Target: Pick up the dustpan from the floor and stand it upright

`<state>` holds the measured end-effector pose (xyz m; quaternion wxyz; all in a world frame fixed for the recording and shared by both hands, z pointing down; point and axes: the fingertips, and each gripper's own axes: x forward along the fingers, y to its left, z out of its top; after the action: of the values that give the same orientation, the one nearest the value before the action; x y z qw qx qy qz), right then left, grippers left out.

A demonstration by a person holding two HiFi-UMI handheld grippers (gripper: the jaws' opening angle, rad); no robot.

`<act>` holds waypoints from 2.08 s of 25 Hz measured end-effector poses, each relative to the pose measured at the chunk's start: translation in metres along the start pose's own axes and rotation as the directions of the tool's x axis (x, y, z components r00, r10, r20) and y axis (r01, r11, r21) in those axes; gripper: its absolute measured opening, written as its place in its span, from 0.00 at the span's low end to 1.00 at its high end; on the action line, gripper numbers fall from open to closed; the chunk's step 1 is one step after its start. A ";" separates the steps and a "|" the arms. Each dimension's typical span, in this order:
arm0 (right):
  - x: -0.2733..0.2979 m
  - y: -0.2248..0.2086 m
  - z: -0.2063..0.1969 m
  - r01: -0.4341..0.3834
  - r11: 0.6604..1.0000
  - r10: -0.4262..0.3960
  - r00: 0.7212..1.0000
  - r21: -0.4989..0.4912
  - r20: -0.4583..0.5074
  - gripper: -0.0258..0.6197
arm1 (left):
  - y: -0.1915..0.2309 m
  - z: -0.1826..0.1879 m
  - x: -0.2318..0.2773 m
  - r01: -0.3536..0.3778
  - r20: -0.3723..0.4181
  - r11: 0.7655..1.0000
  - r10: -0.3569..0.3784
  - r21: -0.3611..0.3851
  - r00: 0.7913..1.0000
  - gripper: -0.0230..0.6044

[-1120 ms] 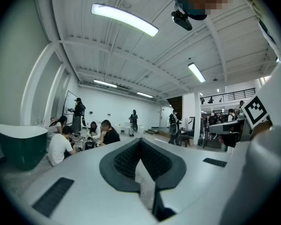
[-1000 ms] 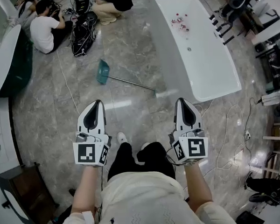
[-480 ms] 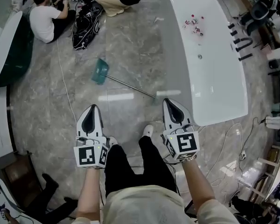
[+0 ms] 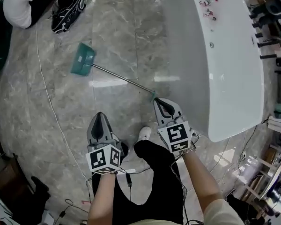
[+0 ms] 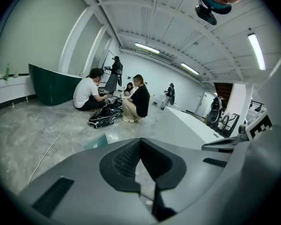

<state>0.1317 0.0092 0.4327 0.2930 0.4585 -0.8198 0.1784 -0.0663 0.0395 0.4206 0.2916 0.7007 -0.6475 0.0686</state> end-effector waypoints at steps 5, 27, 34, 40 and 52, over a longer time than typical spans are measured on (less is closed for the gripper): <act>0.137 0.002 -0.128 -0.208 0.977 0.202 0.975 -0.053 -0.095 0.07 | 0.043 -0.127 0.087 -0.012 -0.006 1.000 0.012 0.011 1.000 0.05; 0.413 -0.066 -0.504 -0.422 0.870 0.243 0.817 -0.256 -0.522 0.22 | 0.098 -0.392 0.278 -0.064 0.082 0.977 0.049 0.202 0.995 0.05; 0.401 -0.082 -0.537 -0.454 0.845 0.206 0.762 -0.281 -0.614 0.22 | 0.102 -0.382 0.279 -0.056 0.108 0.974 0.033 0.218 0.994 0.05; 0.395 -0.081 -0.515 -0.463 0.863 0.229 0.717 -0.204 -0.659 0.18 | 0.089 -0.369 0.279 0.006 0.136 0.964 -0.043 0.265 0.990 0.05; 0.333 -0.035 -0.383 -0.410 0.904 0.169 0.607 -0.124 -0.776 0.18 | 0.104 -0.213 0.247 0.054 0.285 0.927 -0.169 0.372 0.944 0.05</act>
<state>0.1474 -0.0095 0.9412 0.6346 0.1552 -0.7055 0.2749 -0.0674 -0.0682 0.7460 0.0562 0.7800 -0.6206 0.0574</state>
